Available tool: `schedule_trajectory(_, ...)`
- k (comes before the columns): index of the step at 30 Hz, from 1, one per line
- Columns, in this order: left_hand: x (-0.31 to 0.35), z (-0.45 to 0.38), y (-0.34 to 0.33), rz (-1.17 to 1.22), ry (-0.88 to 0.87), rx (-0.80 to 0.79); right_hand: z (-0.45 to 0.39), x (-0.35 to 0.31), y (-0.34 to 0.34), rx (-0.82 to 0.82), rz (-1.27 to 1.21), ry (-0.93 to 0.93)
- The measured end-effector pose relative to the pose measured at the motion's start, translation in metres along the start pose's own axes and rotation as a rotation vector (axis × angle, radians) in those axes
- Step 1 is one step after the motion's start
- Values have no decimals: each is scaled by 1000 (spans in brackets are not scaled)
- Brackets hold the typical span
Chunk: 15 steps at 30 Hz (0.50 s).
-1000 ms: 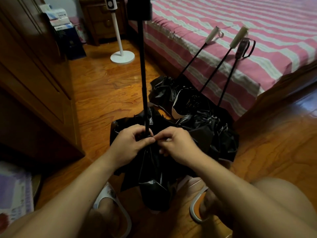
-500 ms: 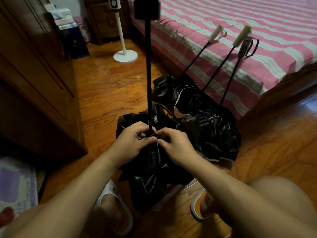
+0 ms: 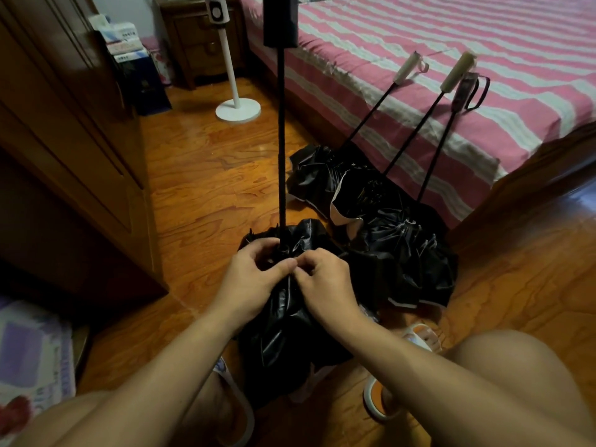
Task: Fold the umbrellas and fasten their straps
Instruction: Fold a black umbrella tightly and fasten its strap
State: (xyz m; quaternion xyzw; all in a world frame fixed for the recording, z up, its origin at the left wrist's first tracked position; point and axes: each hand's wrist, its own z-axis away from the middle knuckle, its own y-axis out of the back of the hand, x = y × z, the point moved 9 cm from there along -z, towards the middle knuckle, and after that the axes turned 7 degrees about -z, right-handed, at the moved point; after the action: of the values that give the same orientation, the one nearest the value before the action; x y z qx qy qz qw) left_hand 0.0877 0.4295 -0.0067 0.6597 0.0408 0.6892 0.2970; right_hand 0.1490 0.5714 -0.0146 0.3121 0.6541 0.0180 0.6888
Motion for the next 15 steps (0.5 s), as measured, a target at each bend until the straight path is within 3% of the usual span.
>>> schedule_trajectory(4, 19, -5, -3, -36, -115, -14, -5, -10, 10, 10, 85, 77)
schedule_trajectory(8, 23, -11, -3, -176, -158, -47, -13, -16, 11, -216, 195, 107)
schedule_trajectory(11, 20, -13, 1, -181, -154, -54, -29, -2, 85, 149, 233, 43)
schedule_trajectory(12, 19, -14, 3, -176, -149, -59, -35, 15, 103, 184, 252, -45)
schedule_trajectory(15, 20, -13, 5, -170, -180, -98, -45, 59, 89, -111, 292, -221)
